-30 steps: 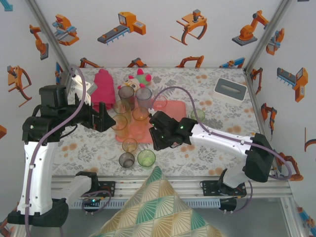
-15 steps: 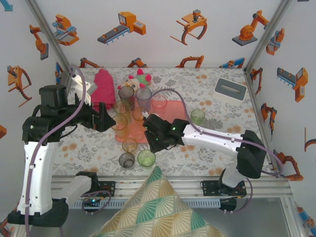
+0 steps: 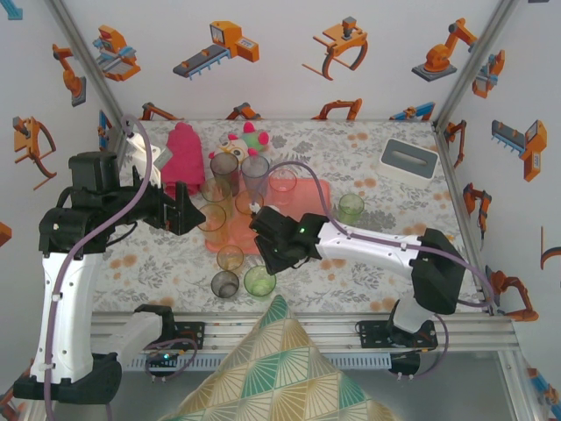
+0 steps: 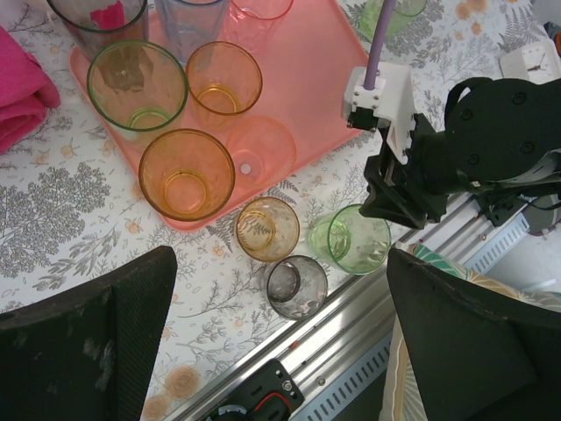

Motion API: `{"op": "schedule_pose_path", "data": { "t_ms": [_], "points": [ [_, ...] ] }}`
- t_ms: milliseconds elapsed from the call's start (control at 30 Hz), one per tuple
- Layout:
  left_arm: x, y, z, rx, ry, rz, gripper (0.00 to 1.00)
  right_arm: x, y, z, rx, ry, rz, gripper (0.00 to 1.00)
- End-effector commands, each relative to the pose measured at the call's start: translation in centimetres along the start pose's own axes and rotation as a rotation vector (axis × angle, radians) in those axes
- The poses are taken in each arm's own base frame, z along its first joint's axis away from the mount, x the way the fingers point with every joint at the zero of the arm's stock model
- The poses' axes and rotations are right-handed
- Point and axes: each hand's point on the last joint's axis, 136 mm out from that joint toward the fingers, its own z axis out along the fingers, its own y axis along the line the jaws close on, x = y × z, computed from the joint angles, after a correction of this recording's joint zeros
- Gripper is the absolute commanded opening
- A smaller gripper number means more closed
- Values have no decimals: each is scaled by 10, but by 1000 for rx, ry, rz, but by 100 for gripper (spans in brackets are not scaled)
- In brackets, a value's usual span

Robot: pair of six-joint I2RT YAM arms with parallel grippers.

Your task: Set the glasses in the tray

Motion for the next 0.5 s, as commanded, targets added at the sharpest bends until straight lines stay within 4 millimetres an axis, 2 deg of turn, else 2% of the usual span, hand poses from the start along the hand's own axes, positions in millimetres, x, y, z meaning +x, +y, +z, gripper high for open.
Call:
{"op": "schedule_pose_path", "data": {
  "t_ms": [0,467],
  "points": [
    [-3,-4,-3,16,-19,1,97,-6,2,2,19,-15,-1,36],
    [-2,-4,-4,18,-19,0,97,-7,3,16,66,10,-27,32]
  ]
}}
